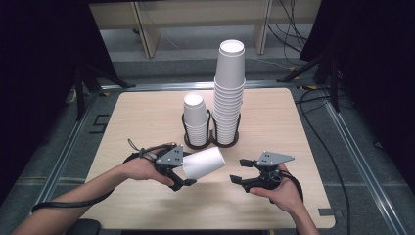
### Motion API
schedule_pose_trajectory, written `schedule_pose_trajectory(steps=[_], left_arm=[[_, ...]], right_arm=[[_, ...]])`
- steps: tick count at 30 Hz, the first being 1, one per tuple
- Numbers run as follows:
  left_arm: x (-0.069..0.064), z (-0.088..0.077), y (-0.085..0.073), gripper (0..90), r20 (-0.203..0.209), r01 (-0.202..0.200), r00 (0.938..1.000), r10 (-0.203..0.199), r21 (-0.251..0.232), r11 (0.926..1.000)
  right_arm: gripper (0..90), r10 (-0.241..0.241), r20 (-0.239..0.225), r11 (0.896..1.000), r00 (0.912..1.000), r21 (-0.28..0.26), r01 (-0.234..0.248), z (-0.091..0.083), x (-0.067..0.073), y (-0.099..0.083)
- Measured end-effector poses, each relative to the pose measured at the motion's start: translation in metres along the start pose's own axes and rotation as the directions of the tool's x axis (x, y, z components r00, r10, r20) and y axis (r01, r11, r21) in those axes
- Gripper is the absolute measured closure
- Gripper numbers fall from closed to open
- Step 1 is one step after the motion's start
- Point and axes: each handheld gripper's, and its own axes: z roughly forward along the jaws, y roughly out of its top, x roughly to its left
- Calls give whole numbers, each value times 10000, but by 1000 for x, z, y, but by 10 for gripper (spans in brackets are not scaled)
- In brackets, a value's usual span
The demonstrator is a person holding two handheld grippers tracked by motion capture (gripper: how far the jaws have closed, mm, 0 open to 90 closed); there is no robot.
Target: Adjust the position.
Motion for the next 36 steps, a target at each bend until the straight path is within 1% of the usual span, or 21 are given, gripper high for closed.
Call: schedule_pose_trajectory(steps=[1, 2, 7, 8, 9, 11, 13, 14, 15, 16, 17, 18, 20, 23, 25, 26, 27, 28, 29, 33, 36], left_arm=[[0, 1, 1, 174, 68, 11, 10000, -12, 88, 10000], [0, 1, 1, 174, 82, -59, 9999, 57, 187, 9998], [0, 2, 5, 174, 316, -352, 9990, 329, 772, 9964], [1, 1, 6, 174, 476, -438, 9981, 394, 949, 9945], [0, 2, 6, 174, 356, -418, 9986, 387, 898, 9951], [1, 2, 7, 174, 379, -504, 9982, 467, 1031, 9934], [1, 1, 8, 174, 445, -570, 9976, 522, 1143, 9918], [1, 1, 8, 174, 468, -608, 9974, 555, 1200, 9909], [1, 1, 8, 174, 542, -688, 9966, 622, 1304, 9891], [1, 1, 8, 174, 589, -757, 9959, 680, 1393, 9873], [1, 2, 8, 174, 624, -773, 9957, 689, 1444, 9865], [-1, 3, 8, 174, 615, -644, 9965, 564, 1373, 9884], [-1, 2, 8, 174, 792, -655, 9954, 536, 1573, 9854], [0, 2, 9, 174, 790, -762, 9949, 635, 1701, 9825], [-1, 3, 9, 174, 830, -677, 9951, 536, 1778, 9817], [-1, 4, 9, 174, 830, -721, 9949, 577, 1839, 9803], [-1, 4, 10, 175, 808, -744, 9949, 600, 1890, 9792], [-1, 4, 10, 175, 845, -731, 9948, 574, 1954, 9780], [-1, 5, 11, 175, 918, -727, 9943, 551, 2003, 9770], [-2, 6, 14, 175, 1160, -903, 9911, 655, 2237, 9705], [-3, 7, 16, 175, 1305, -1141, 9879, 841, 2424, 9635]], right_arm=[[261, 37, 71, 10000, 10000, 11, -37, 0, 0, -1], [261, -162, 58, 9999, 9999, 31, 162, 0, -1, -1], [261, -117, 34, 9988, 9999, 469, 115, -4, 0, -2], [261, -104, -30, 9987, 9999, 494, 105, -4, 0, -2], [261, -279, 66, 9983, 9996, 522, 275, -4, 0, -3], [261, -307, 49, 9980, 9995, 554, 304, -4, 0, -3], [261, -127, -58, 9979, 9999, 638, 130, -5, 1, -3], [262, -241, -39, 9978, 9997, 621, 243, -5, 0, -2], [262, -163, -99, 9977, 9998, 652, 169, -5, 1, -2], [262, -375, -59, 9967, 9993, 716, 378, -5, 1, -2], [262, -440, -51, 9964, 9990, 728, 442, -4, 1, -1], [262, -477, -70, 9961, 9988, 736, 481, -4, 1, -1], [261, -613, -153, 9945, 9980, 839, 623, -4, 0, 0], [261, -596, -170, 9944, 9981, 861, 609, -5, 0, 1], [261, -565, -281, 9940, 9980, 920, 589, -5, 1, 2], [261, -786, -254, 9925, 9966, 922, 806, -4, 0, 2], [261, -638, -273, 9924, 9976, 1039, 663, -5, 2, 2], [261, -856, -259, 9906, 9960, 1053, 879, -5, 2, 3], [261, -779, -346, 9910, 9964, 1064, 812, -5, 3, 4], [261, -1042, -346, 9879, 9940, 1121, 1074, -5, 3, 5], [261, -933, -348, 9865, 9950, 1318, 971, -6, 4, 6]])
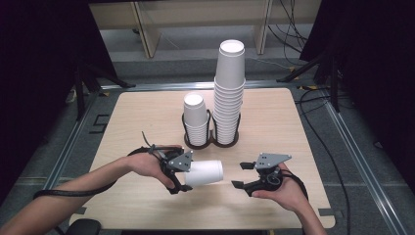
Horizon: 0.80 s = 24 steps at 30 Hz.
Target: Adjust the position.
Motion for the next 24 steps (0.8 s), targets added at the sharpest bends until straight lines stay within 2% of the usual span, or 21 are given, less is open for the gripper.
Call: schedule_pose_trajectory(steps=[2, 3, 4, 9, 12, 13, 18, 24], left_arm=[[0, 0, 1, 174, 51, -23, 10000, 23, 44, 10000], [-1, 0, 1, 174, 54, -22, 10000, 22, 66, 10000], [0, 0, 2, 174, 56, -52, 10000, 51, 109, 9999], [0, 2, 2, 174, 217, -165, 9996, 156, 407, 9990], [-1, 3, 2, 174, 271, -239, 9994, 224, 544, 9982], [-1, 3, 3, 174, 279, -283, 9993, 267, 577, 9979], [-2, 3, 4, 174, 358, -362, 9988, 336, 744, 9966], [0, 1, 6, 174, 374, -515, 9982, 476, 1135, 9922]], right_arm=[[261, -82, -40, 10000, 10000, 19, 82, 0, 0, 0], [261, -268, -44, 9996, 9996, 60, 268, 0, -1, 0], [261, -177, -185, 9998, 9997, 107, 179, 0, 0, 0], [262, -438, -103, 9983, 9990, 382, 441, 1, 1, 1], [262, -226, -154, 9986, 9996, 483, 233, 0, 3, 3], [262, -567, -106, 9975, 9983, 412, 571, 0, 1, 4], [261, -711, -178, 9958, 9973, 558, 720, -1, 2, 7], [262, -627, -312, 9947, 9975, 797, 650, -1, 2, 11]])
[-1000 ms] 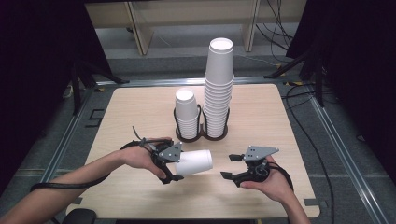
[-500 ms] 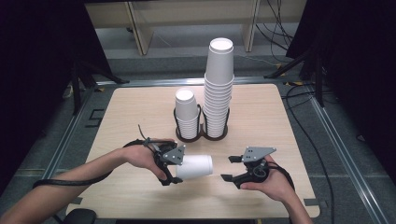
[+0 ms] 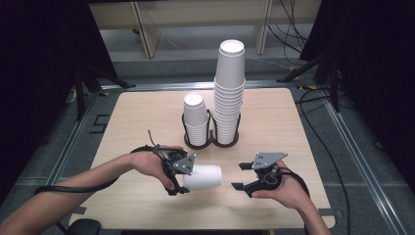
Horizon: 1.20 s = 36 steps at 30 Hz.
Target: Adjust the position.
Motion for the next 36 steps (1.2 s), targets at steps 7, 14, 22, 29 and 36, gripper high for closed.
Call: schedule_pose_trajectory(steps=[7, 14, 22, 29, 36], left_arm=[[-1, -1, 3, 174, 131, -300, 9995, 296, 320, 9990], [-2, -1, 7, 173, 301, -620, 9977, 603, 613, 9962], [0, 0, 13, 174, 425, -766, 9965, 723, 1097, 9910], [0, 2, 13, 174, 567, -493, 9975, 426, 1235, 9911], [2, 4, 12, 173, 641, -469, 9972, 382, 1412, 9889]], right_arm=[[261, -333, -124, 9992, 9994, 221, 336, 3, 1, 6], [261, -502, -214, 9978, 9985, 430, 511, 5, 2, 10], [260, -463, -383, 9962, 9982, 714, 489, 5, 7, 11], [255, -693, -436, 9943, 9966, 779, 726, 7, 8, 16], [247, -852, -551, 9927, 9948, 813, 895, 11, 9, 21]])
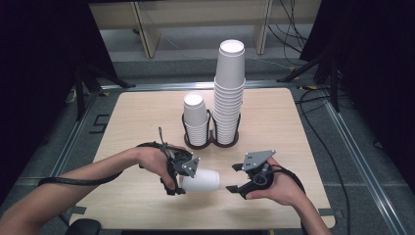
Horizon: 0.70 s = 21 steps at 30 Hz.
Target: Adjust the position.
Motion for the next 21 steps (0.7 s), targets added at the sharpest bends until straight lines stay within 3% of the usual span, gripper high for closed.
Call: schedule_pose_trajectory(steps=[6, 7, 9, 10, 11, 13, 14, 15, 19, 21], left_arm=[[0, -1, 4, 172, 89, -127, 9999, 126, 157, 9998], [2, -2, 5, 172, 87, -397, 9992, 394, 391, 9984], [0, -2, 6, 172, 124, -183, 9998, 180, 288, 9994], [2, -4, 7, 172, 91, -444, 9990, 440, 518, 9977], [1, -3, 7, 171, 107, -206, 9997, 203, 331, 9992], [2, -3, 8, 171, 111, -199, 9997, 195, 396, 9990], [4, -5, 8, 171, 91, -459, 9989, 454, 652, 9968], [5, -5, 8, 171, 103, -449, 9990, 443, 675, 9967], [4, -4, 8, 171, 110, -259, 9996, 254, 533, 9982], [5, -6, 9, 171, 129, -547, 9985, 538, 797, 9953]], right_arm=[[242, -140, -27, 9999, 9999, 77, 141, 2, 2, 5], [242, -167, -19, 9998, 9999, 80, 168, 3, 3, 6], [240, -248, -42, 9997, 9997, 84, 248, 4, 4, 8], [239, -253, -40, 9996, 9997, 107, 253, 4, 5, 10], [236, -367, -33, 9993, 9993, 101, 367, 5, 5, 11], [235, -584, 23, 9983, 9983, 73, 584, 6, 5, 15], [235, -525, -26, 9986, 9986, 94, 525, 6, 5, 16], [234, -740, -32, 9973, 9973, 26, 740, 7, 5, 18], [233, -853, -96, 9963, 9963, 123, 854, 12, 6, 25], [232, -838, -253, 9963, 9962, 159, 842, 15, 7, 29]])
